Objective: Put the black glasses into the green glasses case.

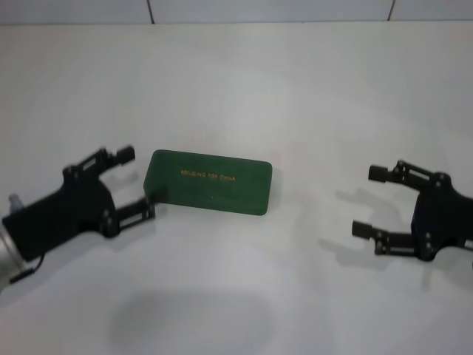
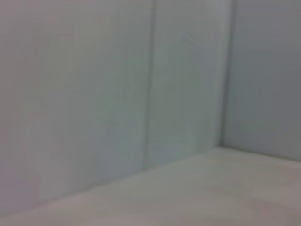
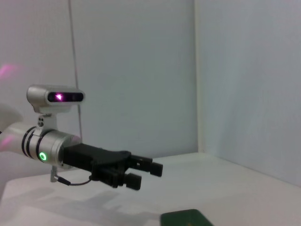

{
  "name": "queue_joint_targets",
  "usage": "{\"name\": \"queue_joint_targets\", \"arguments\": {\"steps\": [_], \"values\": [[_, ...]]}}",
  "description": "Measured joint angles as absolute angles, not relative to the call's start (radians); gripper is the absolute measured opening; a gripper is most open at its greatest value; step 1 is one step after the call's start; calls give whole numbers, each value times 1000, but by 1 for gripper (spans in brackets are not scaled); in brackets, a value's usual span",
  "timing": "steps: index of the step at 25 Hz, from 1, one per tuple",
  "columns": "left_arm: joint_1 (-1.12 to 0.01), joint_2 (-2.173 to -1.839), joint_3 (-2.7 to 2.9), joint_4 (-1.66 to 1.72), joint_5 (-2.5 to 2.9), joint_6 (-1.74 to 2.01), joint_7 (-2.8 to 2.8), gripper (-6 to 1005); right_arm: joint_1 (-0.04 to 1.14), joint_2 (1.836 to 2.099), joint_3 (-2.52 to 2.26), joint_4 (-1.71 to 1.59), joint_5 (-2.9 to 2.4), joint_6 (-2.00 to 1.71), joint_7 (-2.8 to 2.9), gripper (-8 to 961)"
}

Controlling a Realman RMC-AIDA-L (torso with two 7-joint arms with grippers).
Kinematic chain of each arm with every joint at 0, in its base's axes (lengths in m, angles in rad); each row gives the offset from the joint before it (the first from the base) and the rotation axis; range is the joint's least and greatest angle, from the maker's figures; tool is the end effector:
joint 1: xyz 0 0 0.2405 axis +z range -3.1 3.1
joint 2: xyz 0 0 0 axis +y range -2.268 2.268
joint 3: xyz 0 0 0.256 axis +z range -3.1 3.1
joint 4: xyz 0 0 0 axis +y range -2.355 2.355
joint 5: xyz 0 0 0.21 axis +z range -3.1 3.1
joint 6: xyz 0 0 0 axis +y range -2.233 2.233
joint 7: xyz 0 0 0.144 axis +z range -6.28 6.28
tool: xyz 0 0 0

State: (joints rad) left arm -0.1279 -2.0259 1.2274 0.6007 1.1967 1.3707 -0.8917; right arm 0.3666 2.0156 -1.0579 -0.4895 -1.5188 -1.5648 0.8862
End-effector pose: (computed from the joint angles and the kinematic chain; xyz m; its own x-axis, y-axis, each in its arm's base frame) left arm -0.3226 0.2545 -0.0032 0.7562 0.1184 0.6436 0.4870 -0.7587 -0.4327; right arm 0.2818 0.2825 -0.0145 0.8022 -0.0328 -0.5962 -0.2396 -0.9322 -0.2712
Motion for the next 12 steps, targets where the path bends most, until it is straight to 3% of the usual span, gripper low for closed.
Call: {"name": "queue_joint_targets", "arguments": {"steps": [2, 7, 12], "values": [[-101, -2026, 1227, 601, 1234, 1392, -890, 754, 364, 2016, -1059, -459, -1519, -1583, 850, 886], [-60, -2031, 1227, 601, 1258, 1421, -884, 876, 363, 2020, -1061, -370, -1520, -1628, 756, 886], [-39, -2027, 1183, 593, 1312, 1425, -887, 874, 363, 2021, -1066, -295, -1523, -1599, 686, 886]]}}
